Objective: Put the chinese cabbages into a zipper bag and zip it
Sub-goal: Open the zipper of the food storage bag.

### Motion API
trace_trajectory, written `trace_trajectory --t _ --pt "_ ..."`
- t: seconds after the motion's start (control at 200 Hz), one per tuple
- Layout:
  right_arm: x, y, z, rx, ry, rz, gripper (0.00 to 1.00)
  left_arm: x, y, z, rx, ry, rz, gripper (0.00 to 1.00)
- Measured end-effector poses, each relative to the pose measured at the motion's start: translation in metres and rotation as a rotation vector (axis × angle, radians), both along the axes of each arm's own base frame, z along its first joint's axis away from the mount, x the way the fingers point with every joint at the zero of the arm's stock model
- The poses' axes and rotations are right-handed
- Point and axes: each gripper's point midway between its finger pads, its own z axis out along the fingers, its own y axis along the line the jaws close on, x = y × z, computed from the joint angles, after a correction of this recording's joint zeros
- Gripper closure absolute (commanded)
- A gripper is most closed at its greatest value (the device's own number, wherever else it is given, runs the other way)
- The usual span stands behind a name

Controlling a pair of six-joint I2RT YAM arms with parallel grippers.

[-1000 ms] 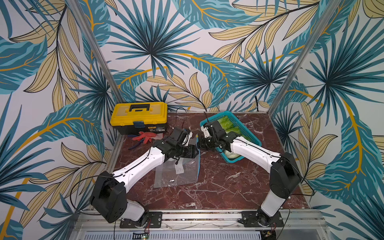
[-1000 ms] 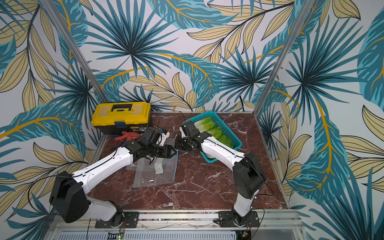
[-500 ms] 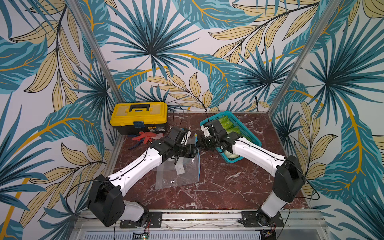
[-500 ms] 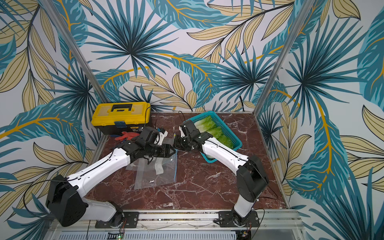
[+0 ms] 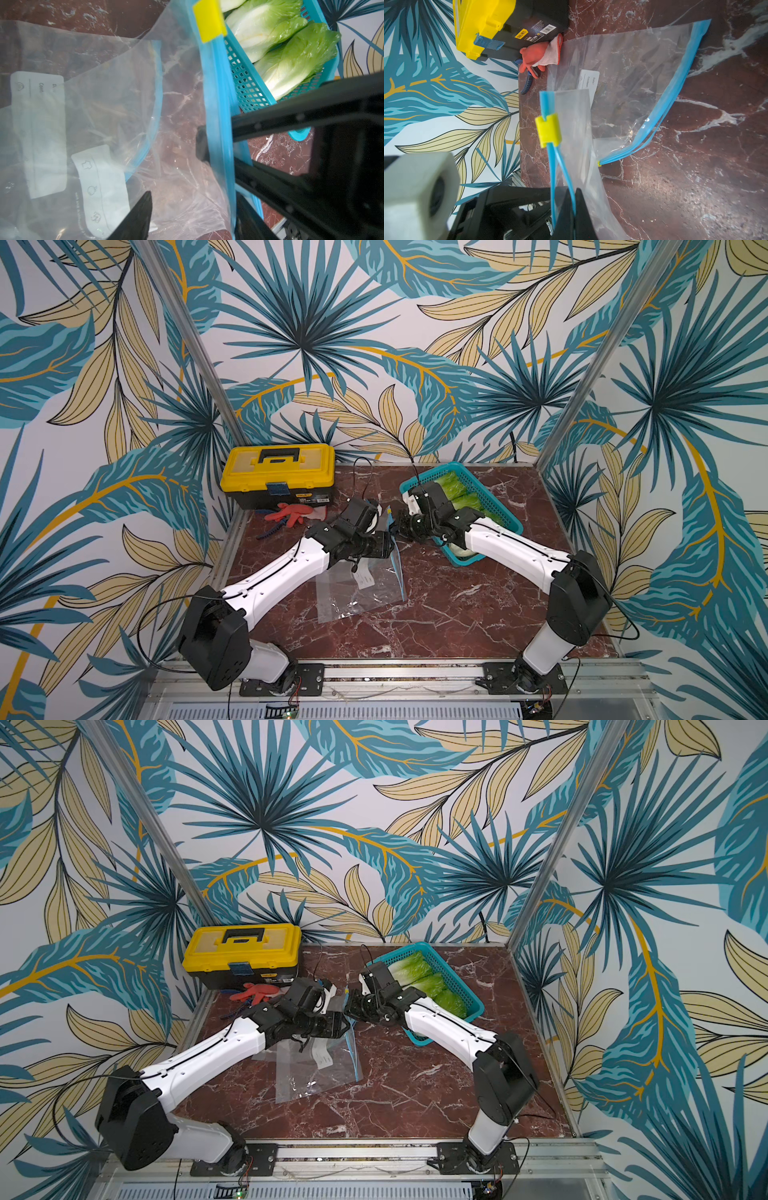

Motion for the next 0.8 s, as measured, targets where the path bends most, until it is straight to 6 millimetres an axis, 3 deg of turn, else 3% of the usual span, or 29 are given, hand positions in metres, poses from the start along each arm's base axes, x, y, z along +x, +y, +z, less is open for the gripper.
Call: trace_trajectory --t 0.2,0.446,0.696,0.746,0.801 --pt "0.001 0.0 -0.005 0.03 0.041 -0.046 1.0 0.0 -0.004 -0.018 0.044 0.031 0.028 0.6" --pt "0.004 -0.002 -0.006 0.043 0.052 -0.08 1.0 0.001 -0.002 -0.021 0.06 0.029 0.039 1.0" --pt "0.015 -0.034 -0.025 -0.069 0.045 -0.121 0.99 0.002 0.027 0.001 0.049 0.009 0.057 1.0" --pt "0.014 -0.038 -0.03 -0.105 0.041 -0.111 0.96 0.001 0.03 0.008 0.047 0.0 0.052 1.0" --pt "0.011 -0.039 -0.035 -0.135 0.032 -0.09 0.85 0.002 0.03 0.017 0.039 -0.014 0.045 1.0"
